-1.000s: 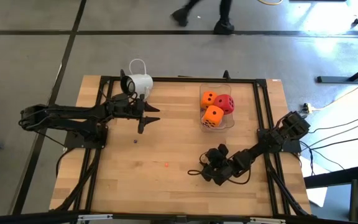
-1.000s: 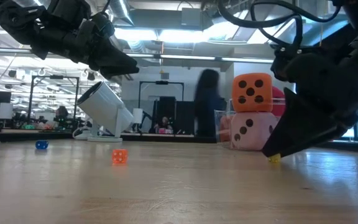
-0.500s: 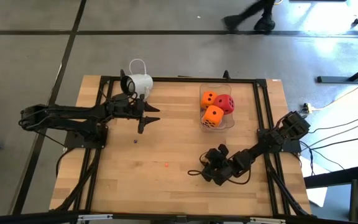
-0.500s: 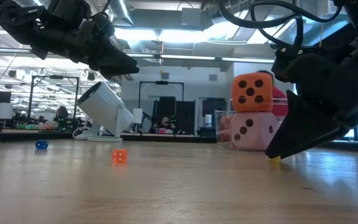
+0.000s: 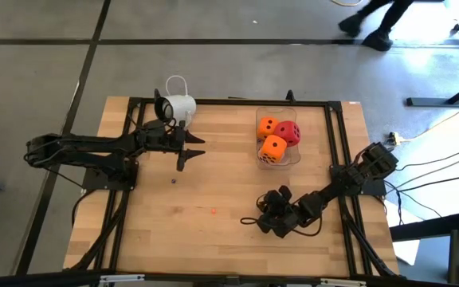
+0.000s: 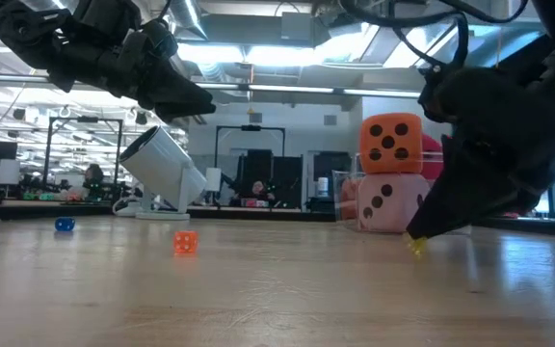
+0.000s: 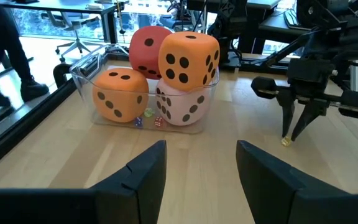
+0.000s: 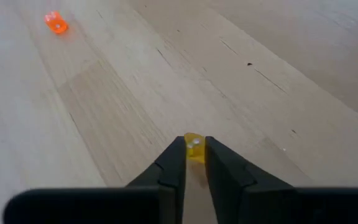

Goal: Pick & Place Dice
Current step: Put the small yellow die into the transparent bin

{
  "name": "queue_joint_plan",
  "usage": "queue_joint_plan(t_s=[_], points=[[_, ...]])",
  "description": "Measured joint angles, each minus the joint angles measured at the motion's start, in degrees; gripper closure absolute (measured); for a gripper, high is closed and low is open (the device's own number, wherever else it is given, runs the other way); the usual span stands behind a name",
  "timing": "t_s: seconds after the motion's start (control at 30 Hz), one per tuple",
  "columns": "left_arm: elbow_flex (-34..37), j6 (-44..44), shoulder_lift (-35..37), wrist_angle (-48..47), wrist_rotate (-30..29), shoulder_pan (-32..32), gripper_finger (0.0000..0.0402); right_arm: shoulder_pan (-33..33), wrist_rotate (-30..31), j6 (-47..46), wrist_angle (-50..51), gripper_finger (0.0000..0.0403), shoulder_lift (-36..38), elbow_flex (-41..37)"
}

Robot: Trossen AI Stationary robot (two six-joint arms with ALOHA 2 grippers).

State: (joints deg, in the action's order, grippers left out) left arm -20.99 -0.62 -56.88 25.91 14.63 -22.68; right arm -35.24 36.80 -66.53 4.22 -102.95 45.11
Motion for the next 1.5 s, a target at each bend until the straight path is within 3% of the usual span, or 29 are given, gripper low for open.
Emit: queue_joint_plan(t_s=[0.2, 0.7, 1.1, 1.23, 1.5], points=[[0.00, 0.45, 0.00, 0.00, 0.02, 0.00, 0.0217, 0.00, -0.05, -0.32, -0.96, 0.0358, 0.06, 0.04], [0.00, 1.49, 0.00, 0.00, 0.09, 0.00, 0.0217, 0.01, -0.22, -0.41, -1.24, 0.0268, -0.01, 0.02], [0.00, 1.44, 0.00, -0.01, 0.07, 0.01, 0.0217, -0.01, -0.57, -0.52, -1.68, 0.0255, -1.82, -0.01], [0.00, 1.42, 0.00, -0.02, 0.04, 0.01, 0.0217, -0.01, 0.06, -0.30, -2.31, 0.0269, -1.95, -0.03], [0.00, 1.31, 0.00, 0.02, 0.02, 0.00, 0.0217, -0.27, -1.27, 0.38, -3.09, 0.0358, -1.95, -0.03]])
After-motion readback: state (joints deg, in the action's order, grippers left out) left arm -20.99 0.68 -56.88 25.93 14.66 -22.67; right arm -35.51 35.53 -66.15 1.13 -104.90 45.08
